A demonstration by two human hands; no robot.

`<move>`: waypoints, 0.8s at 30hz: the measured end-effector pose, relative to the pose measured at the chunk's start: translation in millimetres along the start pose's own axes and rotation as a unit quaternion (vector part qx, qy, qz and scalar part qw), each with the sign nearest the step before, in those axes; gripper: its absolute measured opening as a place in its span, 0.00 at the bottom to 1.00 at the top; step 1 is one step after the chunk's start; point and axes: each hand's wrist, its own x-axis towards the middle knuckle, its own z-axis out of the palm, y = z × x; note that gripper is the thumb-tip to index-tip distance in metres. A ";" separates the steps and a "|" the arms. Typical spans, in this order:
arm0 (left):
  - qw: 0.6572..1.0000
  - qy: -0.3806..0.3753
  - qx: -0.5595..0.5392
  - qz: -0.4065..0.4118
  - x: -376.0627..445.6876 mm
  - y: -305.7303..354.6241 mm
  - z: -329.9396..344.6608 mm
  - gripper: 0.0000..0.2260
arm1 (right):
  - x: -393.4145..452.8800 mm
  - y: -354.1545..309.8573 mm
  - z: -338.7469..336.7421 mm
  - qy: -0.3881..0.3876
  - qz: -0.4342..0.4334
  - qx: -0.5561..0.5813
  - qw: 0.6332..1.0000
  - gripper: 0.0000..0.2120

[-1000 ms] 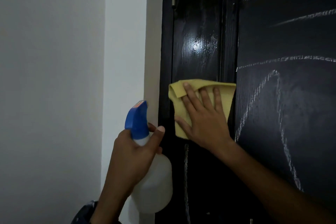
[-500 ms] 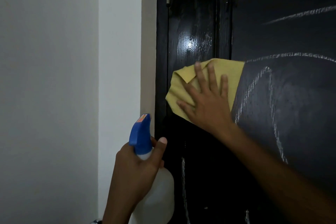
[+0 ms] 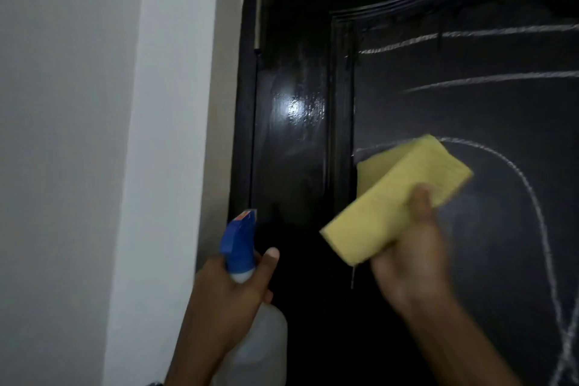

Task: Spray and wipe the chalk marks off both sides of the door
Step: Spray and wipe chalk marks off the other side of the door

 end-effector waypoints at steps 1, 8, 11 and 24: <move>1.000 -0.008 -0.010 -0.005 2.2 0.7 5.5 0.13 | 0.6 -24.8 -11.4 0.025 0.014 0.050 0.998 0.16; 0.993 -0.094 -0.078 -0.003 30.4 30.3 48.0 0.15 | 29.8 -152.9 -52.8 0.066 -0.216 -0.105 0.969 0.17; 0.987 -0.129 -0.093 -0.010 40.3 49.3 64.1 0.18 | 58.0 -131.4 -45.3 -0.081 -0.221 -0.478 0.846 0.26; 0.986 -0.144 -0.066 -0.053 53.3 45.4 54.9 0.18 | 194.9 -61.2 81.3 -0.062 -0.415 -0.778 0.469 0.35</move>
